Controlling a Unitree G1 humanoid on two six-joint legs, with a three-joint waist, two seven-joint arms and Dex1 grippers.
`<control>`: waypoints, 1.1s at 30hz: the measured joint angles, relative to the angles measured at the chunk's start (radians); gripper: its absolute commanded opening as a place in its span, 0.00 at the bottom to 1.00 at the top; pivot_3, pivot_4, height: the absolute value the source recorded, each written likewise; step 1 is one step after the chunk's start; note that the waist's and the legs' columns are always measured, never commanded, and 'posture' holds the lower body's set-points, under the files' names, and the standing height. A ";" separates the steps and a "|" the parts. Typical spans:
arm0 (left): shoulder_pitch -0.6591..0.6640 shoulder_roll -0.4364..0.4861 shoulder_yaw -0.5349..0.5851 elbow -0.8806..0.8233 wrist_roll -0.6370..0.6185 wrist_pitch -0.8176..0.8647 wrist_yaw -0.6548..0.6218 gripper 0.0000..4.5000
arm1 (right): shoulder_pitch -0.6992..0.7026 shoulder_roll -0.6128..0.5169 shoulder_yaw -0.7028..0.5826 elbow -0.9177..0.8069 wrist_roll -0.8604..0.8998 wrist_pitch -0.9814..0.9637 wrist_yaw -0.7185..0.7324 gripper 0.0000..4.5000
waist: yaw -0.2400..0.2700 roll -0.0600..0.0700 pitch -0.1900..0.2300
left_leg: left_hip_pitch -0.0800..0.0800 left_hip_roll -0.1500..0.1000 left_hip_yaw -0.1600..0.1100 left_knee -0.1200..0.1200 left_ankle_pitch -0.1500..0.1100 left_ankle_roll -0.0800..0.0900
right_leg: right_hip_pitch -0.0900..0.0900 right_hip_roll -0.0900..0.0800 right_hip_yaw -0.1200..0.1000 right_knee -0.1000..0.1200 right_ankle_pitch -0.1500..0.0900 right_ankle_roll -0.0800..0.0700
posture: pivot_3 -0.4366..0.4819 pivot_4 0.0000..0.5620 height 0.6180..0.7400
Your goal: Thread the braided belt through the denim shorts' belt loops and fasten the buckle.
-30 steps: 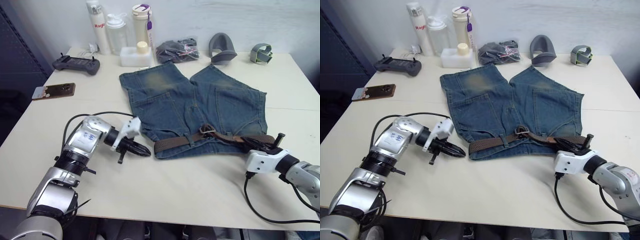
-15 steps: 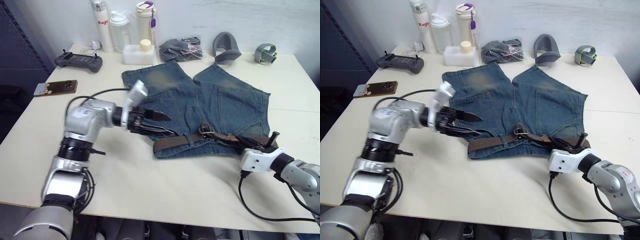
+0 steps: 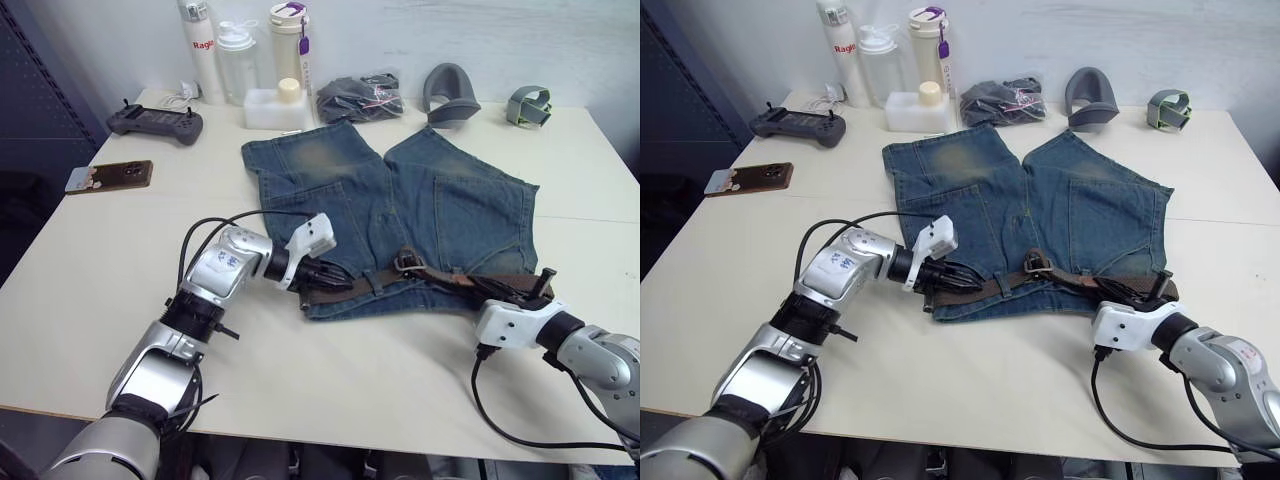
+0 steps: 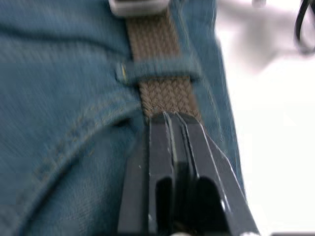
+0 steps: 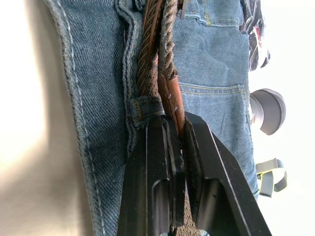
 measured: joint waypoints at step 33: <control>0.173 0.120 -0.099 -0.059 0.290 -0.478 0.134 0.01 | 0.109 -0.159 -0.079 0.209 -0.189 -0.286 -0.209 0.00 | -0.003 0.004 -0.049 | 0.036 0.004 -0.001 0.001 -0.035 0.000 | 0.037 0.000 0.002 0.003 -0.027 -0.004 | 0.48 0.27 0.25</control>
